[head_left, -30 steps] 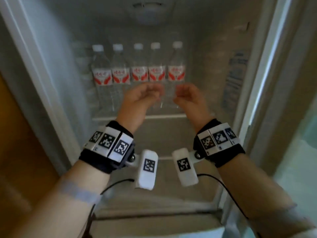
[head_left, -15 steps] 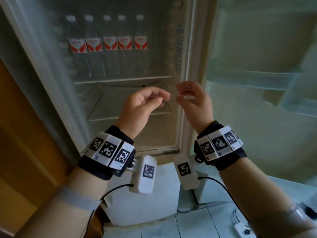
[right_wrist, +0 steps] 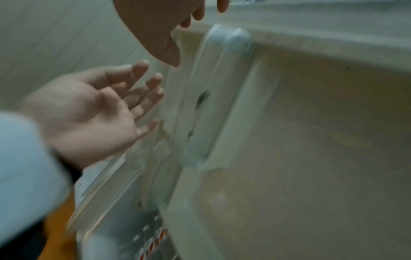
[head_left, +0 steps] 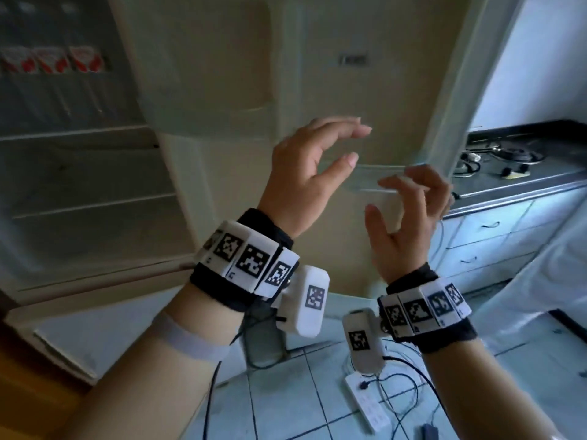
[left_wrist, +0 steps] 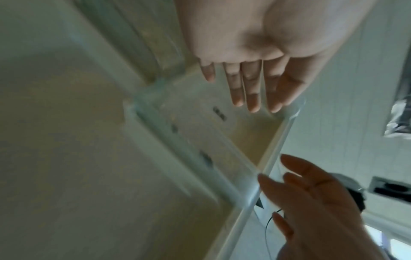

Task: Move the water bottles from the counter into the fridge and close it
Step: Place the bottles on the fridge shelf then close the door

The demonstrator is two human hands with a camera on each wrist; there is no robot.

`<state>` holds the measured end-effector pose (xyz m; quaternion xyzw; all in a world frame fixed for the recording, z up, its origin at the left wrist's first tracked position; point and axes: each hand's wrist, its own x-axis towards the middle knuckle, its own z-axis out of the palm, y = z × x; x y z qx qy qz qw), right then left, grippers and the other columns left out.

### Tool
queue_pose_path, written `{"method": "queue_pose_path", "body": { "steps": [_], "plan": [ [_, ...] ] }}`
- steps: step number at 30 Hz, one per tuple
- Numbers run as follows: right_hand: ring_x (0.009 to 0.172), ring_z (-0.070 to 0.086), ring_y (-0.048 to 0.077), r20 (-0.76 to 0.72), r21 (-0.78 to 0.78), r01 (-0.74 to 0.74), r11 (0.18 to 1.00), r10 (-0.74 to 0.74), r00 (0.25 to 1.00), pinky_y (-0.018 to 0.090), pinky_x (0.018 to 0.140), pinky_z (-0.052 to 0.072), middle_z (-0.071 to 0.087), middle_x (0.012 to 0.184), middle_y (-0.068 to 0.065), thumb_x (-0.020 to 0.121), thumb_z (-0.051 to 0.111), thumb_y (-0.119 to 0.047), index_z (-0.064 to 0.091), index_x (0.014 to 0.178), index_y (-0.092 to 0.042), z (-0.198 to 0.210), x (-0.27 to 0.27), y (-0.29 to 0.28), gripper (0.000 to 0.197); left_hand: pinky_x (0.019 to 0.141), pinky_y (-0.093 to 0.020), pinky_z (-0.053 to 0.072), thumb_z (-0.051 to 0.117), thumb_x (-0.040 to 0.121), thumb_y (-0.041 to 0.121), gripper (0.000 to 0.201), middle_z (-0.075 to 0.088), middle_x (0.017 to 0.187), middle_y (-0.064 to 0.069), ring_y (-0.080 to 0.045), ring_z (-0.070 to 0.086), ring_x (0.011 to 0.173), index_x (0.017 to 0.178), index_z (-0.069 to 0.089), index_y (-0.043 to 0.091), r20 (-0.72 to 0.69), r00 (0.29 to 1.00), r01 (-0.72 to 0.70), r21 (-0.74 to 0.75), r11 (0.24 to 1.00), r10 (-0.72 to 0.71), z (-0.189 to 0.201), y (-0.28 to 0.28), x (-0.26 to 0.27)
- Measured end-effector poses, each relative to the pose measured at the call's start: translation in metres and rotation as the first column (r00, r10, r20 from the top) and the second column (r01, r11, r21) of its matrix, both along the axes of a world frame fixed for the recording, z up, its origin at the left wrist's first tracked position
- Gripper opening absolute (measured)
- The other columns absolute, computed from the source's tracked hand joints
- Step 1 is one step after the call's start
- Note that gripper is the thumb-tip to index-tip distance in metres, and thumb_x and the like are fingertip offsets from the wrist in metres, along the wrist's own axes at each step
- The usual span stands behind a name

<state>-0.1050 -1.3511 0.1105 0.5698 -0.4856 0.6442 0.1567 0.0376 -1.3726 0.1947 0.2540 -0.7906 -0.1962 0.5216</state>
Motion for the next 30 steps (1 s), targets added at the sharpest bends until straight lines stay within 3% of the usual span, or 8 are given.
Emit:
{"method": "queue_pose_path", "body": {
  "steps": [3,6,10,14,17,20,24,30],
  "plan": [
    [0.128,0.027,0.021,0.278,0.044,-0.032,0.999,0.018,0.96,0.043,0.109,0.021,0.035,0.134,0.021,0.072,0.06,-0.03,0.045,0.119,-0.021,0.003,-0.041,-0.005,0.05,0.11,-0.049,0.03,0.047,0.079,0.044,0.049,0.058,0.133,0.002,-0.012,0.052,0.124,0.121,0.061,0.022,0.194,0.975,-0.13,0.079,0.988,0.112,-0.014,-0.007,-0.035],
    [0.142,0.014,0.021,0.496,0.212,-0.177,0.961,0.05,0.867,0.045,0.116,0.011,0.016,0.153,0.012,0.078,0.059,-0.04,0.027,0.14,-0.024,0.003,-0.063,-0.01,0.072,0.109,-0.049,0.025,0.045,0.077,0.048,0.054,0.06,0.129,0.002,-0.022,0.053,0.12,0.126,0.057,0.028,0.446,0.828,-0.361,-0.042,0.932,0.341,-0.026,-0.009,-0.05],
    [0.138,0.017,0.004,0.626,0.251,-0.386,0.888,0.155,0.764,0.047,0.119,0.015,0.015,0.157,-0.002,0.078,0.05,-0.056,0.012,0.145,-0.032,-0.001,-0.078,-0.018,0.08,0.102,-0.049,0.032,0.042,0.076,0.049,0.046,0.063,0.091,0.012,-0.022,0.061,0.099,0.104,0.068,0.024,0.344,0.864,-0.384,-0.02,0.923,0.367,-0.021,0.001,-0.046],
    [0.125,0.046,0.012,0.735,0.129,-0.524,0.842,0.274,0.62,0.034,0.11,0.035,0.046,0.139,-0.001,0.087,0.046,-0.045,0.028,0.14,-0.021,0.001,-0.077,-0.014,0.061,0.087,-0.045,0.042,0.043,0.082,0.042,0.038,0.064,0.077,0.009,-0.022,0.062,0.079,0.086,0.07,0.015,0.229,0.904,-0.366,-0.025,0.93,0.361,-0.023,0.024,-0.024],
    [0.093,0.054,0.006,0.696,0.079,-0.559,0.825,0.357,0.624,0.026,0.087,0.044,0.057,0.1,-0.008,0.073,0.047,-0.058,0.05,0.116,-0.013,0.01,-0.064,0.006,0.062,0.082,-0.045,0.044,0.047,0.086,0.035,0.03,0.055,0.073,0.011,-0.014,0.053,0.074,0.079,0.064,0.012,0.153,0.914,-0.374,-0.046,0.926,0.377,-0.033,0.047,0.003],
    [0.08,0.058,-0.005,0.596,0.034,-0.66,0.75,0.515,0.616,0.016,0.075,0.046,0.06,0.091,-0.008,0.067,0.058,-0.062,0.051,0.112,-0.011,0.017,-0.038,0.039,0.069,0.081,-0.025,0.04,0.05,0.084,0.037,0.018,0.05,0.077,0.017,-0.004,0.052,0.08,0.071,0.054,0.024,-0.012,0.909,-0.41,0.148,0.9,0.416,-0.04,0.077,0.032],
    [0.109,0.057,0.008,0.429,0.136,-0.773,0.62,0.666,0.61,0.031,0.098,0.047,0.057,0.113,-0.002,0.056,0.067,-0.07,0.045,0.12,-0.023,0.026,0.01,0.083,0.082,0.082,-0.012,0.04,0.056,0.075,0.035,0.005,0.058,0.088,0.015,0.013,0.055,0.081,0.078,0.057,0.033,-0.285,0.865,-0.317,0.327,0.89,0.413,-0.042,0.11,0.082],
    [0.121,0.044,0.034,0.24,0.106,-0.801,0.59,0.766,0.596,0.047,0.1,0.043,0.038,0.129,0.027,0.064,0.066,-0.067,0.035,0.126,-0.021,0.033,0.134,0.123,0.083,0.077,0.001,0.037,0.036,0.098,0.018,0.023,0.057,0.106,0.017,0.023,0.053,0.089,0.111,0.055,0.022,-0.216,0.9,-0.277,0.387,0.88,0.378,-0.043,0.178,0.182]
  ]
}}
